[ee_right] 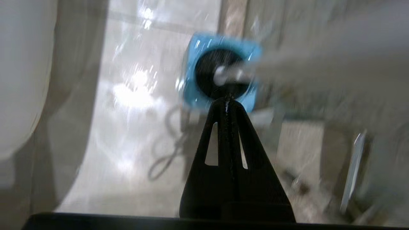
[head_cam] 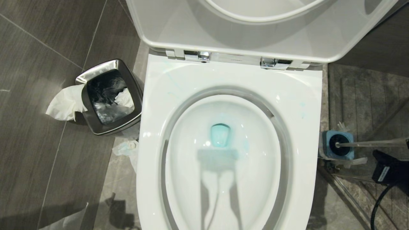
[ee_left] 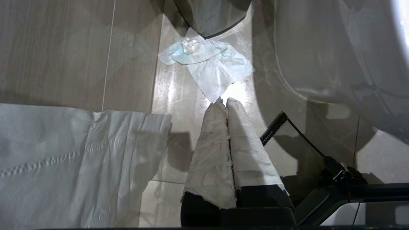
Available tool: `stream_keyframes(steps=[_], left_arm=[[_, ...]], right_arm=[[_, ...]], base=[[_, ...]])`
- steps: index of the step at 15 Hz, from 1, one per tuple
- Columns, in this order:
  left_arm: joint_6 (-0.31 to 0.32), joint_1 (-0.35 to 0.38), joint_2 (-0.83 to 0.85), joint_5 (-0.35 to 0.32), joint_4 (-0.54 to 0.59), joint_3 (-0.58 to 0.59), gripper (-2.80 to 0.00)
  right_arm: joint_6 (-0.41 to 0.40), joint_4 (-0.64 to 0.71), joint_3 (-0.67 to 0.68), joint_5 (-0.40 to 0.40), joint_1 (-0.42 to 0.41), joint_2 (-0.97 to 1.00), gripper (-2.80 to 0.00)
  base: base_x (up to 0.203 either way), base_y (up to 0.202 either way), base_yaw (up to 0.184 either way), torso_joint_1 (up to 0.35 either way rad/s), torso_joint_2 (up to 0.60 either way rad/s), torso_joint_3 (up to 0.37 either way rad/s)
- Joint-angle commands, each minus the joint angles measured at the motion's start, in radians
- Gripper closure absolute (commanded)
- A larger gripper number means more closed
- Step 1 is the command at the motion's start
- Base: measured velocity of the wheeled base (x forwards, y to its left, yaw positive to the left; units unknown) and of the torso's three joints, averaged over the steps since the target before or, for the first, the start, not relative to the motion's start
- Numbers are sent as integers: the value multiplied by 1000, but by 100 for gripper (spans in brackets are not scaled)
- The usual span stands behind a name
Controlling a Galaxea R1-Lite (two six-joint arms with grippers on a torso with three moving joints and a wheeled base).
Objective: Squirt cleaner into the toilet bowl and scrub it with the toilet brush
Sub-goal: Scrub the toilet bowl
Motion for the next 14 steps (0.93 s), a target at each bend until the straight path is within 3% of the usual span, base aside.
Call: stream_keyframes(steps=[1,4,5,12,14], left_arm=[[1,0,1,0,0,0,0],[1,0,1,0,0,0,0],[1,0,1,0,0,0,0],[1,0,1,0,0,0,0],[-1,0,1,0,0,0,0]], right_arm=[[-6,-7,48,21,1,-35,0],[-21,-2,95,74,1,-71,0],[-28,-2,95,74,1,-71,-280],[-27,-4,86,67,-3,-68,-280],[-16,-1,91,61,-42,-65,-280]], base=[[0,0,0,0,0,0],[0,0,0,0,0,0],[0,0,0,0,0,0],[0,0,0,0,0,0],[0,0,0,0,0,0]])
